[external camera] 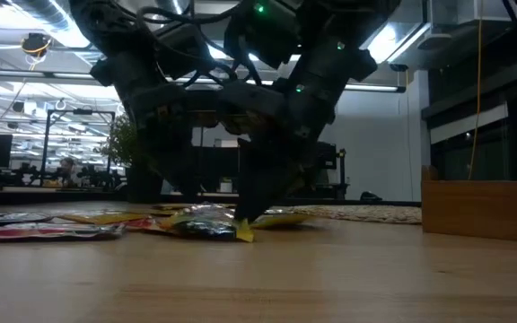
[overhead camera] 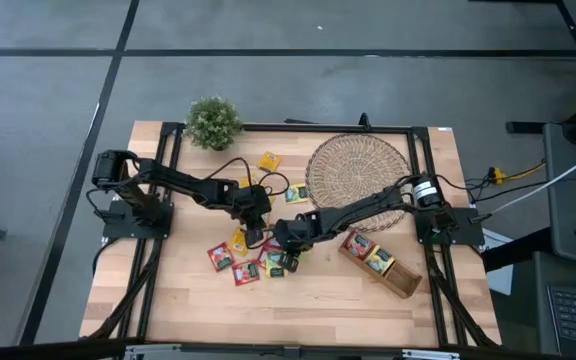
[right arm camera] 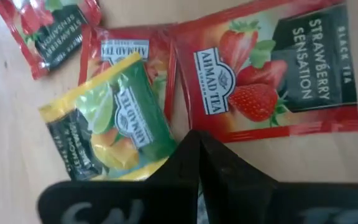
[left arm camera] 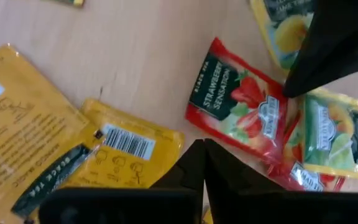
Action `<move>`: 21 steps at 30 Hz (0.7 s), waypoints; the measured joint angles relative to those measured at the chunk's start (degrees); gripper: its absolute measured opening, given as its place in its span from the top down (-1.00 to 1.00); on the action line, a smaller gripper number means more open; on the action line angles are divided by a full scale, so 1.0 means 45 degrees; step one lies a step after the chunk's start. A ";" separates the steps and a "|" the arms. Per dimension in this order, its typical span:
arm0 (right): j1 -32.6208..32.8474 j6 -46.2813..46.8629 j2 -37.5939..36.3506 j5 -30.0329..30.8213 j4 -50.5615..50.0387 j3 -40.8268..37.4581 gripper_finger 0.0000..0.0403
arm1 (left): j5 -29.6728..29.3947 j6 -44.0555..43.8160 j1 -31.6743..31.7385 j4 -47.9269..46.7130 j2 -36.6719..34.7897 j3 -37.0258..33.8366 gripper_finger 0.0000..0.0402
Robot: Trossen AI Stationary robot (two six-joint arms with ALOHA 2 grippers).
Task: Pick & Place Tea
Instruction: Put the red tea bag into the left slot of the wooden organizer
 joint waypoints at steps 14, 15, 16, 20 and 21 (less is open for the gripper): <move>-0.0055 -0.0379 0.0385 -0.0224 0.0555 0.0005 0.97 | 0.0423 -0.0347 0.0200 0.0053 -0.0005 0.0004 0.73; -0.0052 -0.0406 0.0392 -0.0224 0.0603 0.0004 0.97 | 0.0666 -0.0464 0.0292 0.0053 -0.0005 0.0004 0.67; -0.0052 -0.0432 0.0392 -0.0224 0.0650 -0.0001 0.97 | 0.0796 -0.0627 0.0385 0.0053 -0.0006 0.0004 0.62; -0.0052 -0.0682 0.0392 -0.0223 0.0678 -0.0005 0.97 | 0.0957 -0.1067 0.0697 0.0053 -0.0010 0.0004 0.38; -0.0052 -0.0712 0.0392 -0.0219 0.0678 -0.0006 0.97 | 0.1036 -0.1180 0.0755 0.0048 -0.0010 0.0004 0.33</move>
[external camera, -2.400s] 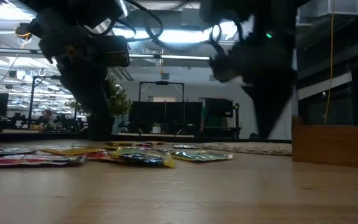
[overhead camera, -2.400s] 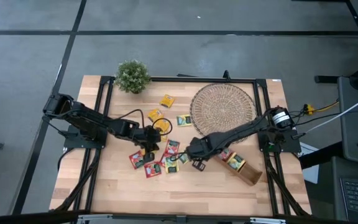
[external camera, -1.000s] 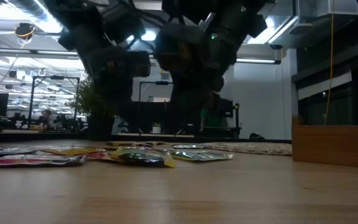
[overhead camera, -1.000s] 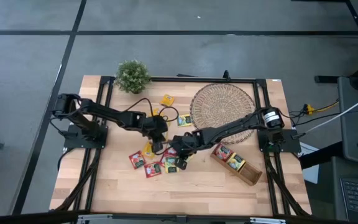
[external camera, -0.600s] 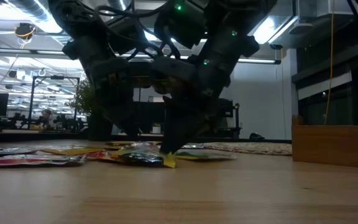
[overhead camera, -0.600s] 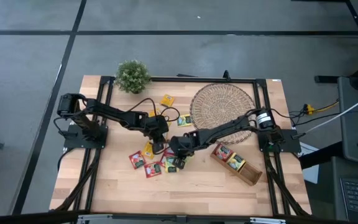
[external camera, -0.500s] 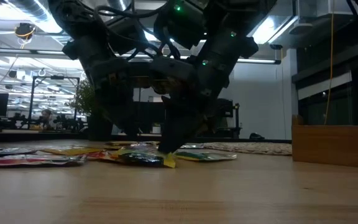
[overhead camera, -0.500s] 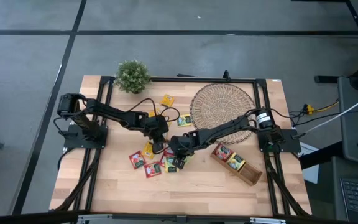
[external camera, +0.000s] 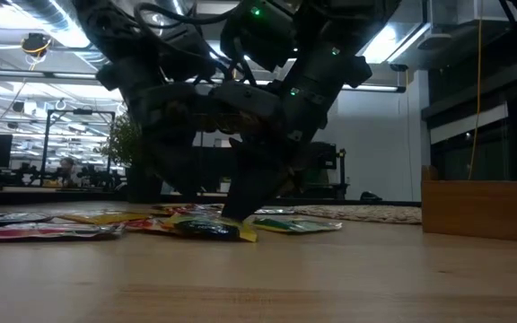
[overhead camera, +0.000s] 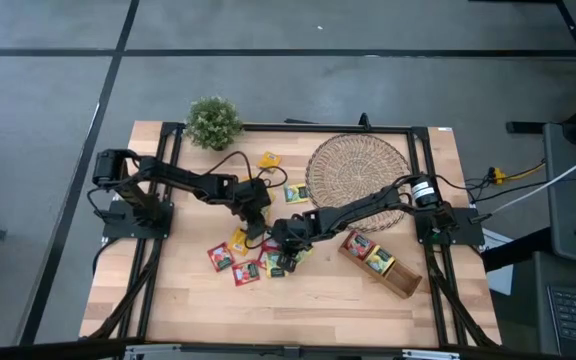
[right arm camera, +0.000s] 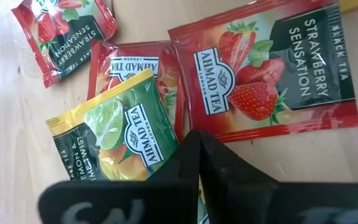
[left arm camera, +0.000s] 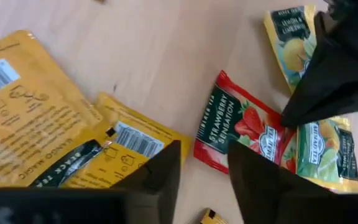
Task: Pick & Place Tea
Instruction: Put the red tea bag into the left slot of the wooden organizer
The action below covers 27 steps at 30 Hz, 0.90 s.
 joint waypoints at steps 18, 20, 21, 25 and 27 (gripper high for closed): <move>0.0000 -0.0328 0.0015 0.0024 0.0447 -0.0019 0.97 | 0.2634 -0.0875 0.0126 0.1223 0.1455 0.0000 0.25; 0.0000 -0.0332 0.0015 0.0029 0.0452 -0.0019 0.97 | 0.2616 -0.0866 0.0139 0.0889 0.1318 -0.0010 0.34; 0.0000 -0.0329 0.0015 0.0026 0.0447 -0.0019 0.97 | 0.2608 -0.0858 0.0162 0.0778 0.1270 -0.0010 0.39; 0.0000 -0.0289 0.0015 0.0030 0.0448 -0.0019 0.97 | 0.2592 -0.0537 0.0274 0.0399 0.0983 -0.0010 0.62; 0.0000 -0.0264 0.0015 0.0039 0.0457 -0.0019 0.97 | 0.2576 -0.0352 0.0301 0.0301 0.0794 -0.0010 0.73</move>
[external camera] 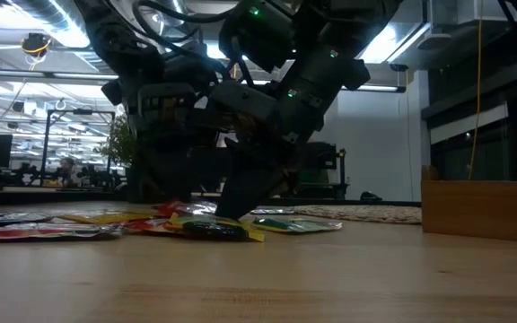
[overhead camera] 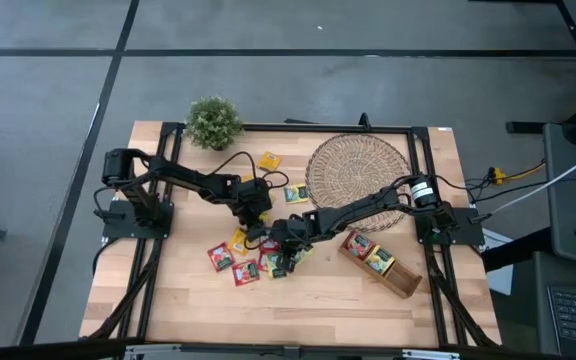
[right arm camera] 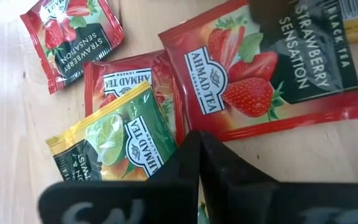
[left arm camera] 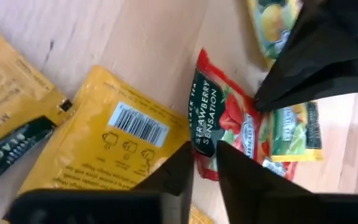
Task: Pick & Place Tea
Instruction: Put the red tea bag into the left slot of the wooden organizer
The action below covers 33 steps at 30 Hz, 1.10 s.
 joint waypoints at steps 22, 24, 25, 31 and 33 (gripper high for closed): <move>0.0005 -0.0069 -0.2211 -0.0545 -0.0235 -0.0034 0.59 | -0.1493 0.3477 -0.0307 -0.1553 -0.1301 0.0002 0.99; 0.0000 -0.0055 -0.2676 -0.0421 -0.0852 -0.0034 0.58 | -0.2095 0.4005 -0.0523 -0.2063 -0.1847 0.0005 0.99; 0.0003 -0.0054 -0.2881 -0.0205 -0.1152 -0.0029 0.58 | -0.2454 0.4212 -0.0650 -0.2242 -0.2121 0.0005 0.99; -0.0024 0.0086 -0.3460 0.1096 -0.1724 -0.0024 0.58 | -0.4034 0.5314 -0.1580 -0.2745 -0.3545 0.0005 0.99; -0.0060 0.0219 -0.3483 0.1200 -0.1575 -0.0019 0.58 | -0.4328 0.5640 -0.1925 -0.2649 -0.3825 0.0005 0.99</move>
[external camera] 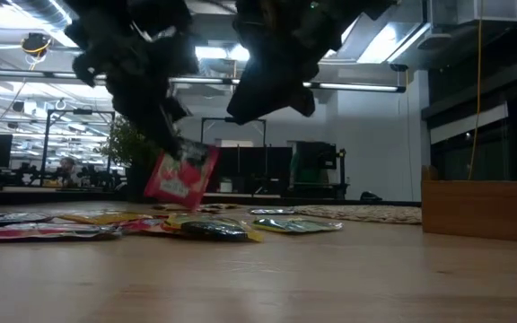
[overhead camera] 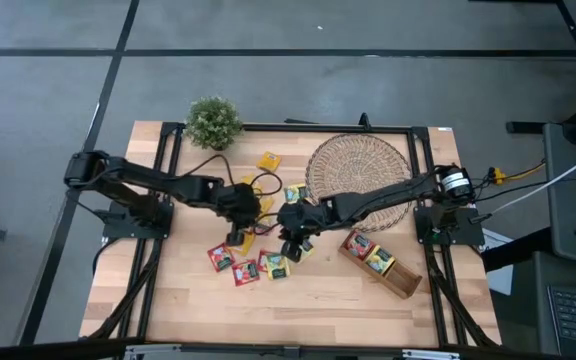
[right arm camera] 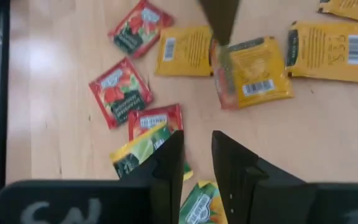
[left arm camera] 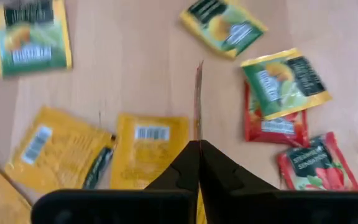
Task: Pick & Place Tea
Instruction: Put the red tea bag into the left slot of the wooden organizer
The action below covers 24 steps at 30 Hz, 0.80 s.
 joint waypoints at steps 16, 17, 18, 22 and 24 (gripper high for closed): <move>-0.0193 -0.0010 0.0000 0.0917 0.0734 0.0005 0.58 | -0.1217 0.0225 -0.0938 0.1295 -0.0229 0.0005 0.99; -0.0201 -0.0015 0.0000 0.0918 0.0734 0.0005 0.58 | -0.1216 0.0229 -0.0938 0.1295 -0.0229 0.0005 0.99; -0.0197 -0.0019 0.0000 0.0918 0.0726 0.0005 0.58 | -0.1200 0.0224 -0.0938 0.1295 -0.0229 0.0005 0.99; -0.0208 -0.0050 0.0000 0.0918 0.0720 0.0010 0.58 | -0.0916 0.0227 -0.0938 0.1304 -0.0224 0.0005 0.99; -0.0221 -0.0050 0.0000 0.0913 0.0715 0.0010 0.58 | -0.0915 0.0225 -0.0938 0.1305 -0.0224 0.0005 0.99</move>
